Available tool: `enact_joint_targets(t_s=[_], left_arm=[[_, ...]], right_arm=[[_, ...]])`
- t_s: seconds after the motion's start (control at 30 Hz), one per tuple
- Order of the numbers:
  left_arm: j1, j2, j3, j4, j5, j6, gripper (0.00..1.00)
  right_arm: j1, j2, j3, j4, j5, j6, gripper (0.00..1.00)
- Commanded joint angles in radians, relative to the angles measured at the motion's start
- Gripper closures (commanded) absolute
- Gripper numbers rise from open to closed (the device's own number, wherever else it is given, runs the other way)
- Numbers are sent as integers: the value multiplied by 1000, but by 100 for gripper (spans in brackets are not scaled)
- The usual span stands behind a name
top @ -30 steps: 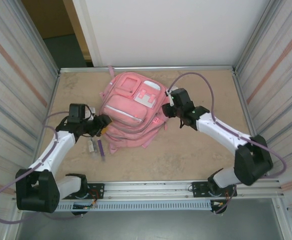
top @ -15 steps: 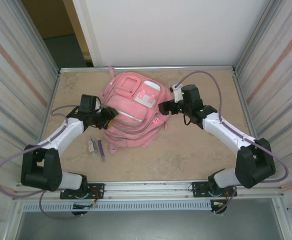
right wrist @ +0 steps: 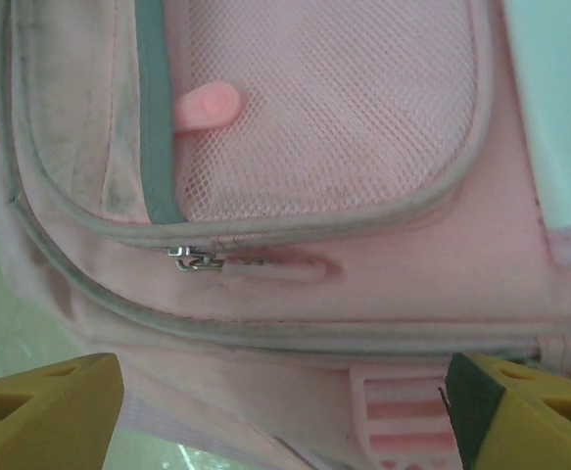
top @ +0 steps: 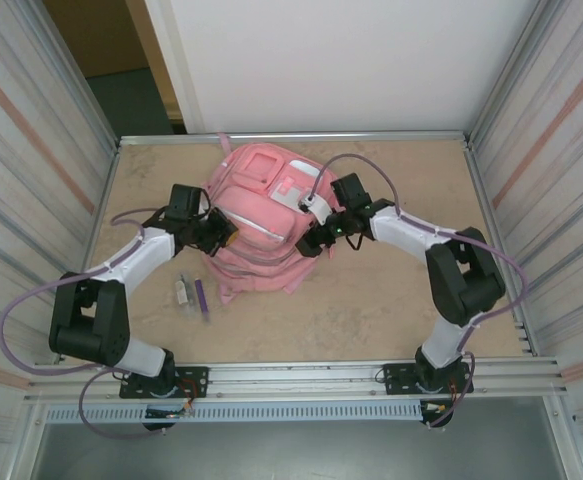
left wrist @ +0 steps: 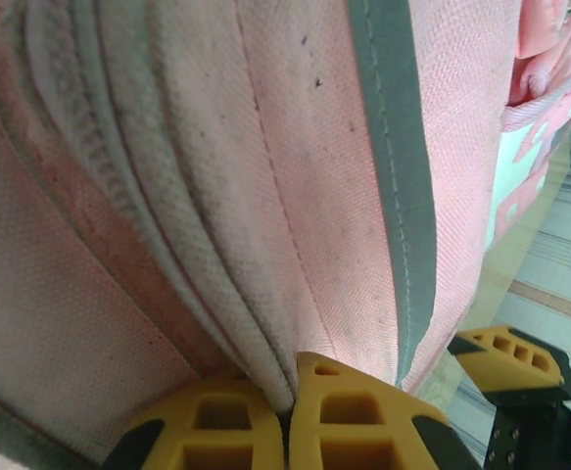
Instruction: Pack books, pencil case, and school supplies into a backpack
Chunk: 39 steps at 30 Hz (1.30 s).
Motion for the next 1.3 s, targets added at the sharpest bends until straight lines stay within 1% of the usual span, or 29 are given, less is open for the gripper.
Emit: enact_joint_targets(t_s=[0.0, 0.13, 0.27, 0.3, 0.33, 0.4, 0.47, 0.53, 0.6, 0.7, 0.77, 0.9, 1.03, 1.17, 1.27], left_arm=[[0, -44, 42, 26, 70, -22, 100], [-3, -31, 64, 23, 125, -34, 99], [-3, -47, 50, 48, 125, -67, 99], [-2, -52, 52, 45, 118, -62, 99], [-3, -53, 53, 41, 109, -59, 99], [-3, -57, 46, 43, 97, -68, 98], [-5, -54, 26, 79, 103, -95, 99], [-9, -45, 17, 103, 114, -102, 98], [-18, -37, 11, 107, 111, -106, 98], [-29, -39, -9, 142, 108, -136, 97], [-31, -37, -7, 145, 103, -127, 96], [-33, -38, -19, 155, 87, -139, 95], [-43, -34, -15, 163, 77, -133, 95], [-57, -32, -35, 187, 54, -156, 95], [-70, -14, -30, 198, 46, -150, 95]], right_arm=[[-8, 48, 83, -98, -116, -175, 14], [8, 101, 124, -91, -109, -245, 16], [44, 122, 128, -89, -85, -295, 22], [49, 123, 123, -72, -83, -298, 28], [50, 122, 117, -59, -79, -298, 36], [46, 107, 104, -43, -75, -281, 56], [39, 81, 81, -19, -83, -242, 71], [32, 58, 59, -5, -93, -212, 79], [31, 45, 61, -36, -99, -163, 85], [47, 35, 68, -102, -142, -116, 88], [68, 36, 62, -121, -169, -75, 91], [110, 40, 77, -164, -182, -1, 97], [122, 76, 136, -256, -236, 115, 96], [129, 179, 302, -460, -289, 250, 93], [148, 224, 349, -469, -409, 315, 93]])
